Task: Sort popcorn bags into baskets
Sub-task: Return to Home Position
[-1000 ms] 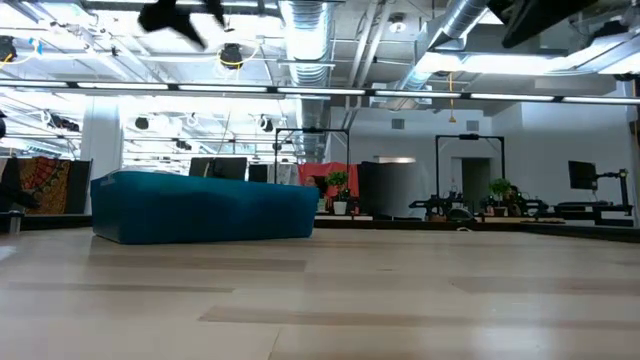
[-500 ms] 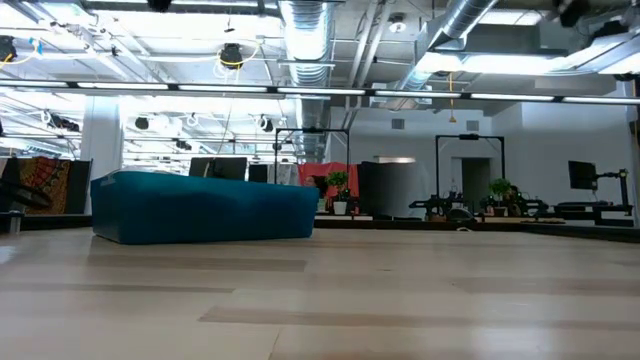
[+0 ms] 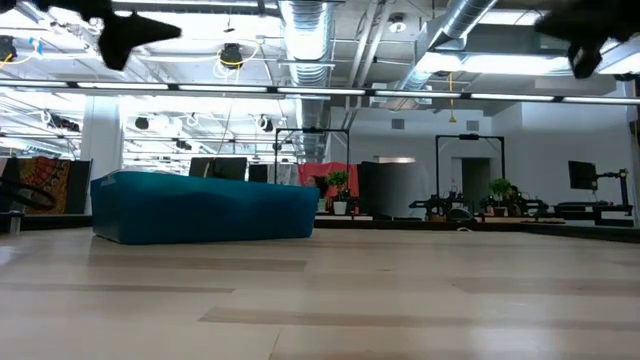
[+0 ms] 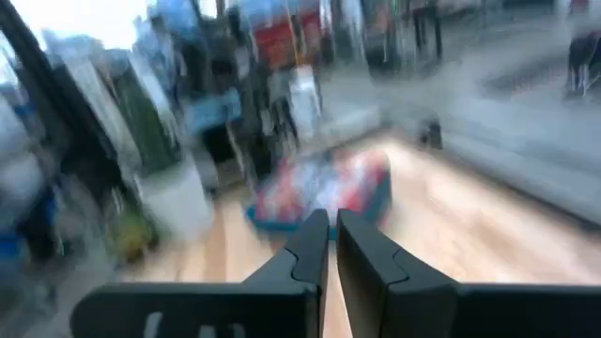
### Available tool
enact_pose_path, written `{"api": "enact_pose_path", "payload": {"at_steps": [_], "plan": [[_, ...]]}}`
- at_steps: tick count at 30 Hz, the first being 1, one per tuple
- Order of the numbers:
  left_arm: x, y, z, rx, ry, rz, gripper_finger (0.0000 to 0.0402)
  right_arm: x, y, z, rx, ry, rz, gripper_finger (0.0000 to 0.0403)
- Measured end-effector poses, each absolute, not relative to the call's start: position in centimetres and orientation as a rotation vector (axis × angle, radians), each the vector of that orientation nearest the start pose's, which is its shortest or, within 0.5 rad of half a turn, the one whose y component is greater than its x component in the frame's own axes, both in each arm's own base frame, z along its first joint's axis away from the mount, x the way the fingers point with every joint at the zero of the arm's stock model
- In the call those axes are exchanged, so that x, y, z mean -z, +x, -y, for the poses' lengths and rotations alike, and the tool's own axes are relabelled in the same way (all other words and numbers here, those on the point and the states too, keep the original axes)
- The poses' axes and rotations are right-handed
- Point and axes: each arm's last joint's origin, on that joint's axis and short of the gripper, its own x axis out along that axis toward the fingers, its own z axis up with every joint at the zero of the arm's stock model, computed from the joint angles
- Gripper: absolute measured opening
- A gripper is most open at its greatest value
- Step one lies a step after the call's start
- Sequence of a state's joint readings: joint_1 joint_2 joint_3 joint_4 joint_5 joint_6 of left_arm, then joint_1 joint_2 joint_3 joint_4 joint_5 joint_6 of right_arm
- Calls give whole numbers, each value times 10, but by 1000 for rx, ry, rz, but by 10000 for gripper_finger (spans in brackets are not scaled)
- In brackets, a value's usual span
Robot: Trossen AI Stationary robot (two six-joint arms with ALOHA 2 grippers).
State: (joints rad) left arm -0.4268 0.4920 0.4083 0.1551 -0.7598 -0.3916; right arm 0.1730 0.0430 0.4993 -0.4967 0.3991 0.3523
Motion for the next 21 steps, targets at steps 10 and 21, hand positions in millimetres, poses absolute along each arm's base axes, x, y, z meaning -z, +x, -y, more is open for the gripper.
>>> {"api": "enact_pose_path", "payload": {"at_steps": [10,21], "plan": [[-233,88,25,-342,-461,114,251,-248,55,1,224,324,-22,51],[-167,91,34,-203,-608,59,251,-180,90,-7,143,383,-33,51]]}}
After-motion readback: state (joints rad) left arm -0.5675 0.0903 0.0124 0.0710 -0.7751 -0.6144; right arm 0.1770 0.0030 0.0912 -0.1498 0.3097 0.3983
